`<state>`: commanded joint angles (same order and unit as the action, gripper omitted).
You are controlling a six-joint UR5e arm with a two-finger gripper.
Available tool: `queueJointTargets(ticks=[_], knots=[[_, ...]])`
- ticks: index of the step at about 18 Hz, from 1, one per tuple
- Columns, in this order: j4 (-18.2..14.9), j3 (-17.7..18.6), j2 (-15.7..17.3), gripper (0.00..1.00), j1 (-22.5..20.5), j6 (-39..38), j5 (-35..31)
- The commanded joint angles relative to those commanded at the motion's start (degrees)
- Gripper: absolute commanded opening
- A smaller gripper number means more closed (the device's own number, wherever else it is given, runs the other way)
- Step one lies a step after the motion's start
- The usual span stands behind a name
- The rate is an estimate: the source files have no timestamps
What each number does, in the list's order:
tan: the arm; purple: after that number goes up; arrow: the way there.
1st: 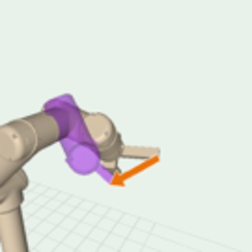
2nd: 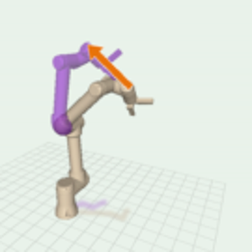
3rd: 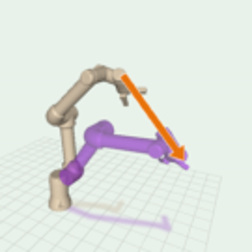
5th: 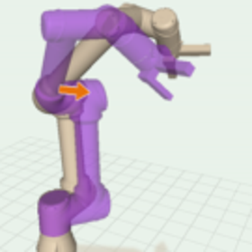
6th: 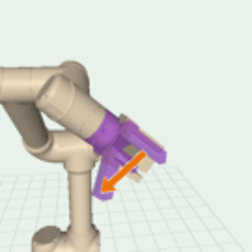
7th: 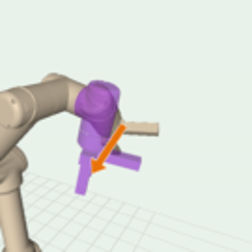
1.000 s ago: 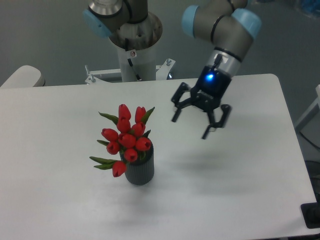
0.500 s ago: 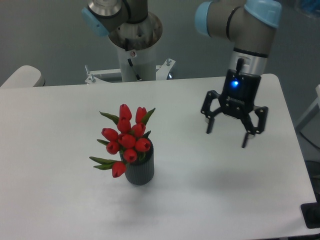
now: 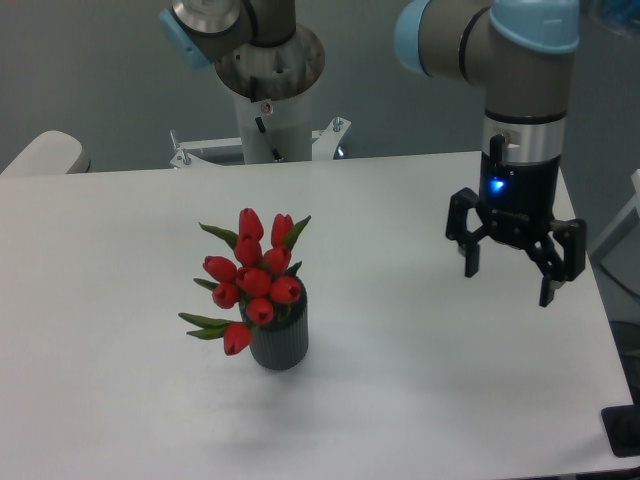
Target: Insert the flowers into the vase
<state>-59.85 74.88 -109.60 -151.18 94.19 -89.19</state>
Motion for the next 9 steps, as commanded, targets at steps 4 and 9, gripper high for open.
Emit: queueJointTargets(ticks=[4, 9], knots=[[-0.09, -0.44, -0.09, 1.0, 0.53, 1.25, -0.72], [0.17, -0.18, -0.18, 1.0, 1.32, 1.17, -0.72]])
